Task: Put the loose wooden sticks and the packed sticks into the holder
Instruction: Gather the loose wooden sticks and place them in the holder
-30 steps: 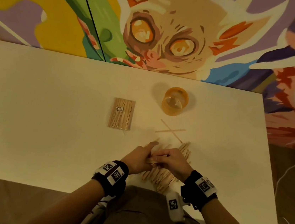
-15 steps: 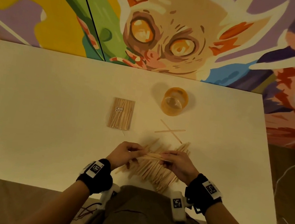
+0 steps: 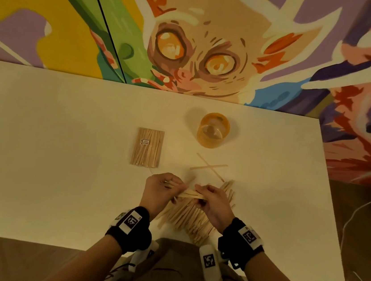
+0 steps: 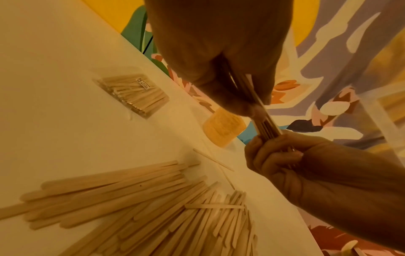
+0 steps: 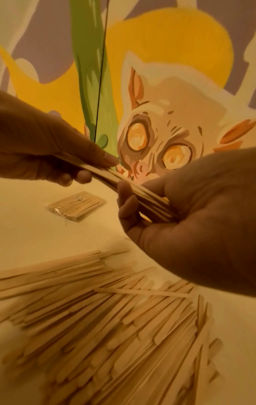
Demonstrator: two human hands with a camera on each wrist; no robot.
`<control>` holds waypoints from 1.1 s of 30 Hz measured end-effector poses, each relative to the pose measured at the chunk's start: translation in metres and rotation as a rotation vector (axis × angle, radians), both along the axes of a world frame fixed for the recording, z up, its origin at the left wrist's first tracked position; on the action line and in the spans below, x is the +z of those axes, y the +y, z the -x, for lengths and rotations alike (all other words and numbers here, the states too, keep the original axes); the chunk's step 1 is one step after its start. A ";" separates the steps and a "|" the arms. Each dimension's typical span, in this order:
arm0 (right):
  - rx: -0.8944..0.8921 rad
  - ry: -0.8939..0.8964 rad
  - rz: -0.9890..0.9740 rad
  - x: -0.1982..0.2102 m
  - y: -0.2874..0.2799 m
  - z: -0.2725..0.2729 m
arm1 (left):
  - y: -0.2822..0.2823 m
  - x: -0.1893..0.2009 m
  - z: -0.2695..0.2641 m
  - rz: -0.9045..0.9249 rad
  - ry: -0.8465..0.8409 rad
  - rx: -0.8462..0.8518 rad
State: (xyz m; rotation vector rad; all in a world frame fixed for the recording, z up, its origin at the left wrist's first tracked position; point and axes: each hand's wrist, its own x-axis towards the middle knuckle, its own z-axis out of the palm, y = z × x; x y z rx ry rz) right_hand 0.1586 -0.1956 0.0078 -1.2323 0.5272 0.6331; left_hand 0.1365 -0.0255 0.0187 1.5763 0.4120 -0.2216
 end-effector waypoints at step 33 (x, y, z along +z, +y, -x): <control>-0.246 0.007 0.000 0.007 -0.011 -0.015 | -0.008 0.007 -0.008 -0.486 -0.641 -0.483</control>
